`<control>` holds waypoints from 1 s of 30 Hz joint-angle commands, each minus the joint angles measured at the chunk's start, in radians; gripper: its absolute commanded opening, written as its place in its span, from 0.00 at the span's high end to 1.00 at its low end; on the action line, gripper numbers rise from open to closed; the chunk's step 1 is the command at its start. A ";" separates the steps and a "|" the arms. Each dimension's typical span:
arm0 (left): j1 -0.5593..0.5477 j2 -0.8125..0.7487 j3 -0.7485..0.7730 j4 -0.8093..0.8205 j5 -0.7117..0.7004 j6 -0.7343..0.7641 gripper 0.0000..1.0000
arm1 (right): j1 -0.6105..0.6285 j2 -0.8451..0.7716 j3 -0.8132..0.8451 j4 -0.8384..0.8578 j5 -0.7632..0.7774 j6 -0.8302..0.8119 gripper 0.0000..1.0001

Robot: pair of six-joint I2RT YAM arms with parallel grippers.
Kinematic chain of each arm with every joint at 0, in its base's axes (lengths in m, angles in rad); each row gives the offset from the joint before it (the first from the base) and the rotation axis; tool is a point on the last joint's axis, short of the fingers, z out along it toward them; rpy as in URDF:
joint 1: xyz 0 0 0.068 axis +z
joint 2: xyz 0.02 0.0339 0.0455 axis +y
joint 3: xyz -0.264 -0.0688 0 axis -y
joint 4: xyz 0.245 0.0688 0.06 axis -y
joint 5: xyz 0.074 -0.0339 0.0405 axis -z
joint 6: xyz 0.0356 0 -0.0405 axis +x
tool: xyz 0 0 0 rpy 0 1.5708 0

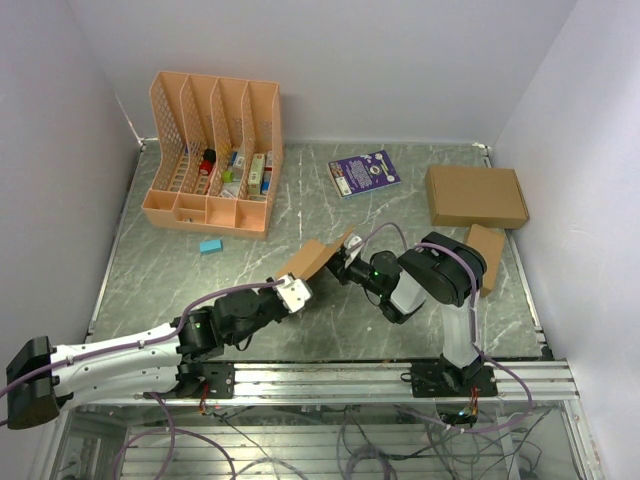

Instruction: Fold the paper box

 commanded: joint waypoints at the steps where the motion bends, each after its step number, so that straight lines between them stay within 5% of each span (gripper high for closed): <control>1: -0.011 0.009 0.006 -0.003 0.015 -0.035 0.93 | 0.009 0.008 0.006 0.283 -0.066 -0.006 1.00; 8: -0.010 -0.020 0.079 -0.068 -0.063 -0.150 0.93 | -0.006 -0.134 -0.044 0.206 -0.139 -0.033 1.00; 11: -0.009 -0.025 0.117 -0.104 -0.111 -0.239 0.90 | -0.020 -0.319 -0.020 -0.139 -0.180 -0.083 1.00; 13: -0.009 -0.021 0.133 -0.110 -0.133 -0.292 0.83 | -0.022 -0.446 0.059 -0.560 -0.201 -0.119 1.00; 18: -0.008 -0.009 0.156 -0.096 -0.169 -0.394 0.63 | -0.049 -0.489 0.342 -1.313 -0.259 -0.190 1.00; 30: -0.008 -0.168 0.157 -0.201 -0.406 -0.614 0.20 | -0.138 -0.563 0.477 -1.815 -0.329 -0.354 1.00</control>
